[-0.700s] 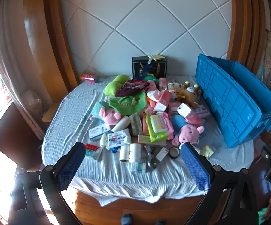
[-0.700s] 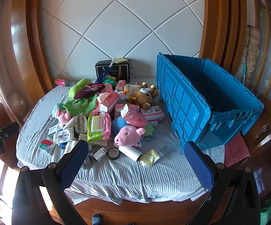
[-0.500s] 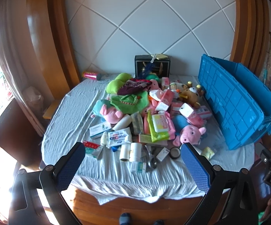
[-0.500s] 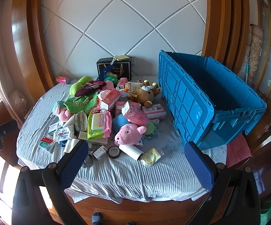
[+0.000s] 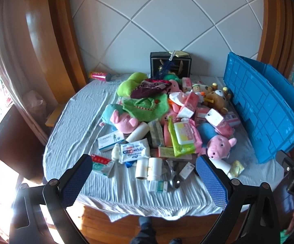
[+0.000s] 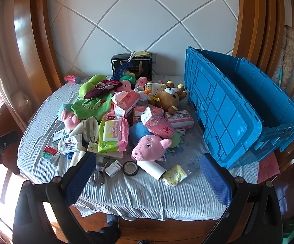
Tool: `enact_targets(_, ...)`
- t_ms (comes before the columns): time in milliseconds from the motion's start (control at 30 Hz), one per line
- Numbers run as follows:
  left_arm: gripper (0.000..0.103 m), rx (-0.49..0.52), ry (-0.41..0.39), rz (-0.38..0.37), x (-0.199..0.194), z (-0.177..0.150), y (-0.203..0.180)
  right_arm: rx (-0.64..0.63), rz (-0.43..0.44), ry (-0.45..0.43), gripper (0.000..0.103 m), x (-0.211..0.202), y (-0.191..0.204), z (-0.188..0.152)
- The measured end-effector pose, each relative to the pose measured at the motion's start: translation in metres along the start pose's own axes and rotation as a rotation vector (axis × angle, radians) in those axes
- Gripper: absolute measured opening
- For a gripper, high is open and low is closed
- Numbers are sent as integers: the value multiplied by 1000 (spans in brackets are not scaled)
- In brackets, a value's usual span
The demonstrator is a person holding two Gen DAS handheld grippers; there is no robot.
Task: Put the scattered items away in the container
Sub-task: 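Move both tools toward the pile of items on the bed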
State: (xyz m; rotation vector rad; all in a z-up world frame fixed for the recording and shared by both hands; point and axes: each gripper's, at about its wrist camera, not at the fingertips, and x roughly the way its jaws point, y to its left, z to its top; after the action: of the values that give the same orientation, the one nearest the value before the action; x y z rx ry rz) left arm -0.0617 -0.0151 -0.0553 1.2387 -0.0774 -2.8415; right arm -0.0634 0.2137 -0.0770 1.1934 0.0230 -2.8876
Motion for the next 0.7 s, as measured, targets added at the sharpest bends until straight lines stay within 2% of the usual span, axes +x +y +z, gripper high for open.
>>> enact_targets(167,103,0,7,-24,54,28,22,-22,6,22,103,43,27,19)
enact_targets(300,103,38,7,-27,99,46,35,-55,-16,64,103,85,49,27)
enact_targets(500,103,54,60,-59,157,56,53,-93,-36,118,103,129,78,30)
enact_targets(700,103,84,100,-107,201,62,50,-118,-52,180,103,166,88,27)
